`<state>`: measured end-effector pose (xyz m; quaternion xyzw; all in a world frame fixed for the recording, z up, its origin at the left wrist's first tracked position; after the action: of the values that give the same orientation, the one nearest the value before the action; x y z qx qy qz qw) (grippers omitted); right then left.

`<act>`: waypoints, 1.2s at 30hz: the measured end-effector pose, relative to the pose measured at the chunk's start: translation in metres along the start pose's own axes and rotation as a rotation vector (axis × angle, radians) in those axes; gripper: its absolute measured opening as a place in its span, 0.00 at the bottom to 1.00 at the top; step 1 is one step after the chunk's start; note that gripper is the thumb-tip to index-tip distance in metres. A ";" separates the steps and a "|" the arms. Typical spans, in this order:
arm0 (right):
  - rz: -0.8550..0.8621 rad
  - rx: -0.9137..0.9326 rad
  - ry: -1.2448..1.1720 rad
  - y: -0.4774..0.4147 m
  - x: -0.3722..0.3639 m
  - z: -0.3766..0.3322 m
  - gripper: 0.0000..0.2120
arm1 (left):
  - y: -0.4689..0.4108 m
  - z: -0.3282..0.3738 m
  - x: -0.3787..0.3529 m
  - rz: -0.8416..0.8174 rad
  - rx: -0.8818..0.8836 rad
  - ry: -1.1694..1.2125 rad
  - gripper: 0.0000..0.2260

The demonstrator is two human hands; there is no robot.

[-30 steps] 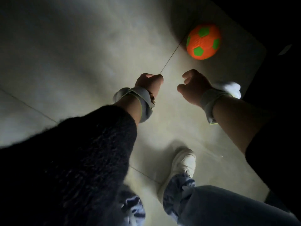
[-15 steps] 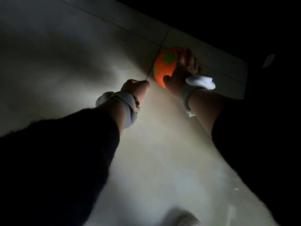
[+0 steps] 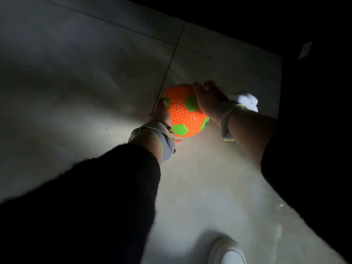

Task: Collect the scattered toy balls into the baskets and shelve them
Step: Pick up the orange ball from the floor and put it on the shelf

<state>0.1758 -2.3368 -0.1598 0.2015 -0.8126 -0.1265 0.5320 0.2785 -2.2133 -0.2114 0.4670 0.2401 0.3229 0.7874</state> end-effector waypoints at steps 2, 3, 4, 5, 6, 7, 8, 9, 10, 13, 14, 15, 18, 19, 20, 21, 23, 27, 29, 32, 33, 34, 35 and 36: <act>-0.149 -0.030 -0.075 0.023 -0.016 0.003 0.28 | 0.011 -0.014 0.010 0.007 0.004 0.009 0.33; -0.156 -0.036 -0.096 0.040 -0.016 -0.001 0.27 | 0.023 -0.019 0.017 0.009 0.010 0.011 0.34; -0.141 -0.036 -0.112 0.056 -0.011 -0.005 0.26 | 0.037 -0.021 0.024 0.013 0.008 0.007 0.34; -0.140 -0.042 -0.128 0.076 -0.006 -0.009 0.26 | 0.053 -0.025 0.034 0.025 0.016 0.030 0.34; -0.150 -0.051 -0.126 0.099 -0.001 -0.013 0.25 | 0.076 -0.035 0.048 0.052 0.056 0.079 0.34; -0.151 -0.067 -0.144 0.108 0.002 -0.015 0.25 | 0.086 -0.039 0.051 0.059 0.085 0.120 0.33; -0.192 -0.071 -0.125 0.131 0.005 -0.021 0.26 | 0.112 -0.047 0.065 0.083 0.130 0.148 0.33; -0.232 -0.057 -0.104 0.151 0.008 -0.030 0.26 | 0.136 -0.049 0.078 0.101 0.159 0.162 0.33; -0.265 -0.047 -0.098 0.174 0.015 -0.042 0.26 | 0.163 -0.049 0.091 0.134 0.174 0.154 0.34; -0.330 -0.052 -0.125 0.248 0.040 -0.076 0.27 | 0.246 -0.046 0.136 0.218 0.179 0.203 0.34; -0.329 -0.073 -0.155 0.256 0.045 -0.077 0.28 | 0.257 -0.046 0.136 0.220 0.187 0.218 0.33; -0.336 -0.079 -0.171 0.274 0.055 -0.086 0.28 | 0.281 -0.043 0.147 0.239 0.184 0.211 0.33; -0.380 -0.104 -0.231 0.346 0.104 -0.121 0.26 | 0.371 -0.020 0.179 0.295 0.125 0.168 0.35; -0.422 -0.101 -0.239 0.375 0.124 -0.134 0.27 | 0.407 -0.016 0.188 0.300 0.129 0.138 0.35; -0.432 -0.095 -0.257 0.382 0.130 -0.139 0.27 | 0.420 -0.013 0.188 0.302 0.126 0.156 0.35; -0.438 -0.112 -0.295 0.404 0.155 -0.150 0.26 | 0.454 -0.005 0.191 0.303 0.132 0.154 0.34; -0.439 -0.154 -0.337 0.448 0.205 -0.166 0.24 | 0.526 0.008 0.192 0.302 0.129 0.149 0.33; -0.425 -0.147 -0.368 0.510 0.276 -0.173 0.24 | 0.620 0.019 0.179 0.299 0.089 0.159 0.30; -0.422 -0.172 -0.422 0.537 0.317 -0.166 0.24 | 0.664 0.025 0.162 0.278 0.060 0.173 0.30; -0.387 -0.181 -0.492 0.559 0.370 -0.161 0.21 | 0.711 0.042 0.133 0.235 -0.005 0.132 0.33; -0.365 -0.162 -0.524 0.566 0.391 -0.158 0.19 | 0.727 0.047 0.122 0.225 -0.026 0.123 0.33; -0.333 -0.145 -0.555 0.571 0.413 -0.153 0.18 | 0.742 0.053 0.110 0.219 -0.066 0.099 0.33; -0.302 -0.127 -0.578 0.577 0.433 -0.152 0.18 | 0.756 0.061 0.098 0.218 -0.105 0.078 0.32; -0.272 -0.112 -0.590 0.581 0.452 -0.150 0.20 | 0.769 0.069 0.087 0.211 -0.141 0.066 0.32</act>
<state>0.0416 -2.0294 0.5124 0.2331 -0.8892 -0.2937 0.2622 0.1655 -1.9162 0.4974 0.4222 0.1923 0.4350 0.7717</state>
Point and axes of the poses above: each hand's wrist, its own y-axis away from the middle knuckle, its own x-axis out of the back of the hand, z = x × y, the point moved 6 cm from there along -y, towards the middle knuckle, and after that the axes turned 4 degrees about y, right-handed, at the moved point
